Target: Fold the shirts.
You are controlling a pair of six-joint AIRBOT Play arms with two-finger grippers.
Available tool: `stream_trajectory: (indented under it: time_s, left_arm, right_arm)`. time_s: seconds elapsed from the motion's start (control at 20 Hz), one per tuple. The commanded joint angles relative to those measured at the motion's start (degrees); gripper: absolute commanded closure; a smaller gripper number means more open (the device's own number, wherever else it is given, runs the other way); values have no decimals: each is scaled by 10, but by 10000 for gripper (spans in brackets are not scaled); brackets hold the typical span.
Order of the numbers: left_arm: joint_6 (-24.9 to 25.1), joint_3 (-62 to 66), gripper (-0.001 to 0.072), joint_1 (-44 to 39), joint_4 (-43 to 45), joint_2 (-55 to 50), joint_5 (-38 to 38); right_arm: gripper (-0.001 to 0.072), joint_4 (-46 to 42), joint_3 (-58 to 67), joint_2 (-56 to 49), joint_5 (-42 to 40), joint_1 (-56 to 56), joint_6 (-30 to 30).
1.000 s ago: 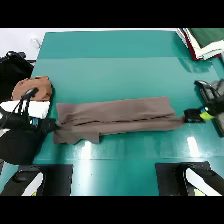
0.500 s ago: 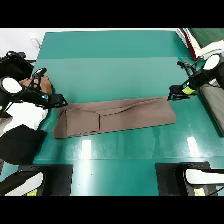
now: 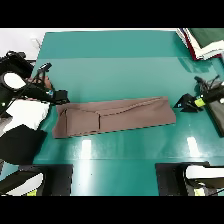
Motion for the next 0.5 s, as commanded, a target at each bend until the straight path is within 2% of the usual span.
stream_trajectory:
  time_s: [0.0, 0.1, 0.15, 0.2, 0.35, 0.45]
  left_arm:
    - [-36, 1, 683, -62, -8, -7, 43]
    - [-50, 1, 683, -98, -10, -20, 66]
    - [-56, 2, 683, -116, -10, -30, 76]
    - [-56, 2, 683, -134, -14, -41, 88]
    - [-56, 12, 683, -177, -47, -87, 126]
    - [-56, 37, 683, -203, -57, -132, 141]
  right_arm:
    - [117, 97, -62, -35, -27, -33, -58]
    - [120, 137, -71, -50, -52, -9, -66]
    - [154, 142, -63, -58, -57, 10, -66]
    - [218, 140, -52, -66, -57, 28, -66]
    - [691, 140, -12, -71, -45, 79, -82]
    - [698, 142, 20, -48, -24, 96, -82]
